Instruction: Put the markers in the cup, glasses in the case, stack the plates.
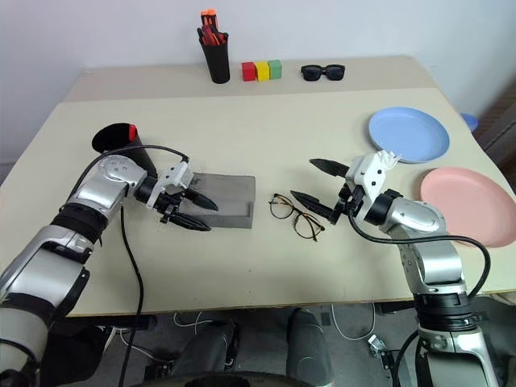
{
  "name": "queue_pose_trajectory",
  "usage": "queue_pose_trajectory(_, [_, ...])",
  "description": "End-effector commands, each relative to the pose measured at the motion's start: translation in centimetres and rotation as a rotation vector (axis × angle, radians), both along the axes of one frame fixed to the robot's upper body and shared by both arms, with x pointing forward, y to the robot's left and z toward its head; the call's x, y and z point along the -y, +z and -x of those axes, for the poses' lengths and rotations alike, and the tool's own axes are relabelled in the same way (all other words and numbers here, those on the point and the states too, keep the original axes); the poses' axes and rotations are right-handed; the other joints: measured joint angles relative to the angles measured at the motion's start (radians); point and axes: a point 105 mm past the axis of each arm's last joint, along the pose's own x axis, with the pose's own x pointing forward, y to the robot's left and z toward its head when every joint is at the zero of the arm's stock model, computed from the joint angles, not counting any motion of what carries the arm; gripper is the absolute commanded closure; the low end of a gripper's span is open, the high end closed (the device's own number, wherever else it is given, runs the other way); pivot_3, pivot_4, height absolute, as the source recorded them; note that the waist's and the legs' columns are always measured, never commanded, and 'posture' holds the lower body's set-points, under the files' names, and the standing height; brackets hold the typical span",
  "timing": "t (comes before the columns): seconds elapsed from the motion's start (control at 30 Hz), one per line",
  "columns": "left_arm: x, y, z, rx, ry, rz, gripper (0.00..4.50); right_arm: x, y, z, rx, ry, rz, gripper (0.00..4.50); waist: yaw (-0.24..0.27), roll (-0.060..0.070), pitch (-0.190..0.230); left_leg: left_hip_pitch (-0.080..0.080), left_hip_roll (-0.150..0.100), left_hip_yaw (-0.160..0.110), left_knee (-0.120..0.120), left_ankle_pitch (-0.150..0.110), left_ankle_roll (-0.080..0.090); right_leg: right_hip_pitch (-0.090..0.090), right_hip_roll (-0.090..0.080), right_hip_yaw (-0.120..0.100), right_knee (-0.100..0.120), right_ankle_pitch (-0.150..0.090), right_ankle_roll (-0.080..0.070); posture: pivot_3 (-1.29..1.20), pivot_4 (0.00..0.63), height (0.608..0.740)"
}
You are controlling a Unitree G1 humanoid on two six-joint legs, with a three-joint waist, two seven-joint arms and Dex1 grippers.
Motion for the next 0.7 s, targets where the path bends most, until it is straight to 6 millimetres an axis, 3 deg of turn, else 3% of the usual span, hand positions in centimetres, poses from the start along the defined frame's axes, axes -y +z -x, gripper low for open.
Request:
queue_pose_trajectory(0.03, [-0.3, 2.6, -0.3, 0.023, 0.034, 0.097, 0.03, -0.5, 1.7, 0.7, 0.039, 0.039, 0.016, 0.47, 0.001, 0.0, 0.0, 0.0, 0.0, 0.0, 0.0, 0.0, 0.0, 0.0, 0.0, 0.0, 0.0, 0.0, 0.0, 0.0, 0.15, 0.74])
queue_pose_trajectory(0.2, [-0.7, 6.7, -0.2, 0.077, 0.109, 0.284, 0.03, -0.9, 2.7, 0.6, -0.007, 0.001, 0.071, 0.47, 0.002, 0.0, 0.0, 0.0, 0.0, 0.0, 0.0, 0.0, 0.0, 0.0, 0.0, 0.0, 0.0, 0.0, 0.0, 0.0, 0.15, 0.74])
queue_pose_trajectory(0.3, [-1.9, 8.1, 0.7, 0.126, 0.147, 0.349, 0.03, -2.2, 2.2, 0.9, -0.019, -0.029, 0.185, 0.47, -0.002, 0.0, 0.0, -0.001, 0.001, 0.0, 0.0, 0.0, 0.0, -0.001, 0.0, 0.0, 0.0, 0.0, 0.0, 0.0, 0.15, 0.74])
queue_pose_trajectory(0.47, [-3.9, 7.1, 2.9, 0.02, 0.259, 0.333, 0.03, -4.0, -0.6, 1.0, -0.149, -0.099, 0.323, 0.47, 0.0, 0.001, 0.0, 0.0, 0.004, 0.001, 0.0, -0.001, -0.001, -0.002, 0.001, 0.002, 0.001, 0.0, 0.0, 0.0, 0.15, 0.74])
queue_pose_trajectory(0.7, [-5.5, 7.0, 5.4, 0.06, 0.326, 0.37, 0.03, -2.5, -0.6, -1.5, -0.232, -0.259, 0.411, 0.47, 0.01, 0.0, 0.0, -0.001, 0.005, 0.003, 0.001, -0.001, -0.001, -0.002, 0.001, 0.003, 0.0, 0.001, -0.001, 0.0, 0.15, 0.74])
